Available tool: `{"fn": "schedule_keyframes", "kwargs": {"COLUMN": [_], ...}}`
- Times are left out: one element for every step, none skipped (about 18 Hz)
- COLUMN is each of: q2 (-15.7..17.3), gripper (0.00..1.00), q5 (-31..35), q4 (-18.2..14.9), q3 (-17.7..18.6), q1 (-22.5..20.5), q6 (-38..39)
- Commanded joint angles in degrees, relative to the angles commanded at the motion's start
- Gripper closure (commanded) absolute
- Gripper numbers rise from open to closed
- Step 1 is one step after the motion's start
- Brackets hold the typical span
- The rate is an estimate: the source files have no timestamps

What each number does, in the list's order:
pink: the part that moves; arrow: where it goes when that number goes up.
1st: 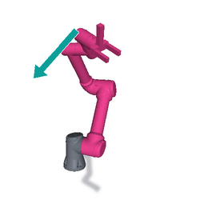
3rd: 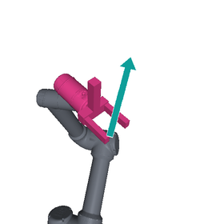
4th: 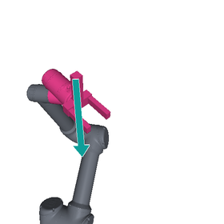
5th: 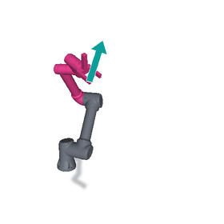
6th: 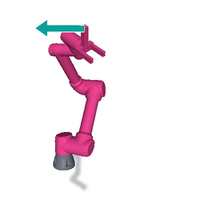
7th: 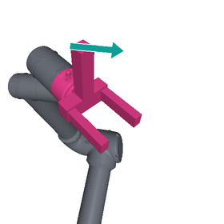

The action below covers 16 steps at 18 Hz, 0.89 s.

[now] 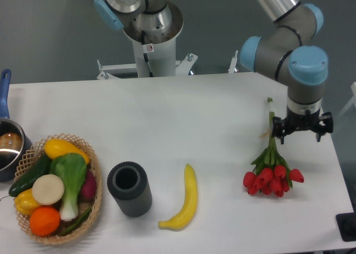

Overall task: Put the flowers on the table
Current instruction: 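Lower the tulips onto the table, open the gripper and lift away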

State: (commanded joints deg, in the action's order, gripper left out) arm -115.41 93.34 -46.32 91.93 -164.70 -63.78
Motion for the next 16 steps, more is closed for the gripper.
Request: {"fn": "schedule_keyframes", "kwargs": {"q2": [0.7, 1.41, 1.59, 1.68, 1.68, 2.2, 2.9, 3.34, 3.52, 4.05, 4.22, 4.23, 4.4, 4.49, 4.49, 4.4], "gripper": [0.0, 0.0, 0.0, 0.0, 0.0, 0.0, 0.0, 0.0, 0.0, 0.0, 0.0, 0.0, 0.0, 0.0, 0.0, 0.0], "q5": [-0.35, -0.61, -0.53, -0.62, -0.7, -0.79, -1.31, -2.19, -2.98, -3.6, -4.39, -5.27, -5.97, -6.5, -7.03, -7.47], "q4": [0.0, -0.26, -0.44, -0.53, -0.61, -0.79, -1.05, -1.75, -2.54, -3.33, -4.04, -4.22, -4.22, -4.22, -4.22, -4.22], "q3": [0.26, 0.35, 0.62, 1.05, 1.67, 1.93, 2.02, 2.29, 2.46, 2.64, 2.99, 3.34, 3.52, 3.87, 4.13, 4.13], "q1": [-0.62, -1.06, -1.41, -2.11, -2.55, -3.25, -3.78, -4.05, -4.57, -5.1, -5.72, -6.16, -6.68, -7.21, -7.48, -7.57], "q6": [-2.11, -4.48, -7.38, -10.19, -12.83, -14.68, -16.1, -17.68, -19.0, -20.05, -20.59, -20.68, -20.68, -20.68, -20.68, -20.68]}}
